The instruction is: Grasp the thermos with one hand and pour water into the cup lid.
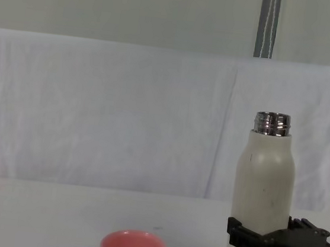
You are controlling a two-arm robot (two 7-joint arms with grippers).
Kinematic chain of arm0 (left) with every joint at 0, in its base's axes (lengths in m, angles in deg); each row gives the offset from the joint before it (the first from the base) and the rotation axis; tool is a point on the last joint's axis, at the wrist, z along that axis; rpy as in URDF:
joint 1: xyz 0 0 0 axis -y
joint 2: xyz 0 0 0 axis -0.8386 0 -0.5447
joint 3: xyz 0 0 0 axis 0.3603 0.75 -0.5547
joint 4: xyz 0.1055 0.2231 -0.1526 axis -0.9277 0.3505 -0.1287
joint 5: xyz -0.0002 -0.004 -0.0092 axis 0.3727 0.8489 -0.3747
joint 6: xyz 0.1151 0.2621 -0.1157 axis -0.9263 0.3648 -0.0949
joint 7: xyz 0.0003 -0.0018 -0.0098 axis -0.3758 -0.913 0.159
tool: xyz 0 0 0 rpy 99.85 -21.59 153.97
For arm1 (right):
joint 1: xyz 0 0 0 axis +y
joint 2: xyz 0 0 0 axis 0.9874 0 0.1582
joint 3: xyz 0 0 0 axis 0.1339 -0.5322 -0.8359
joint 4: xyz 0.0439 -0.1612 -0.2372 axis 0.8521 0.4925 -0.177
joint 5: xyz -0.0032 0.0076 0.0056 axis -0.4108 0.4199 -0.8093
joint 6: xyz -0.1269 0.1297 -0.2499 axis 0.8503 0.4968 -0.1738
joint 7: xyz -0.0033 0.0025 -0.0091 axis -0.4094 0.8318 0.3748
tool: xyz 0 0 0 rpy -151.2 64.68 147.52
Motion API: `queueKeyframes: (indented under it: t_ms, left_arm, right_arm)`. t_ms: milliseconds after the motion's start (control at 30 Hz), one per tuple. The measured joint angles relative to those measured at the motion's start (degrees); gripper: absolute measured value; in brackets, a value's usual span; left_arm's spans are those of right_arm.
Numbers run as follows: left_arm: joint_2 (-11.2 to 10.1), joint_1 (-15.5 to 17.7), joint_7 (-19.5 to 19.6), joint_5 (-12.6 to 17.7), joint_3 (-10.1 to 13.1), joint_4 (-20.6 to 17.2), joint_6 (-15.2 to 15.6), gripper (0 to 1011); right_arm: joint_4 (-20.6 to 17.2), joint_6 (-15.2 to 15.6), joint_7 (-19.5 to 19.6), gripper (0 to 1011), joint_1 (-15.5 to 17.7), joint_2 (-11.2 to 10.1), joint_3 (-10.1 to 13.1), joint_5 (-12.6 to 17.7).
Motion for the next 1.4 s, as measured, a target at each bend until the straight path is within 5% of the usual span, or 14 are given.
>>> queueKeyframes:
  t_ms: [1400]
  left_arm:
    - [0.0, 0.0, 0.0, 0.0, 0.0, 0.0, 0.0, 1001]
  right_arm:
    - [-0.2, -0.1, 0.0, 1001, 0.4, -0.1, 0.1, 0.0]
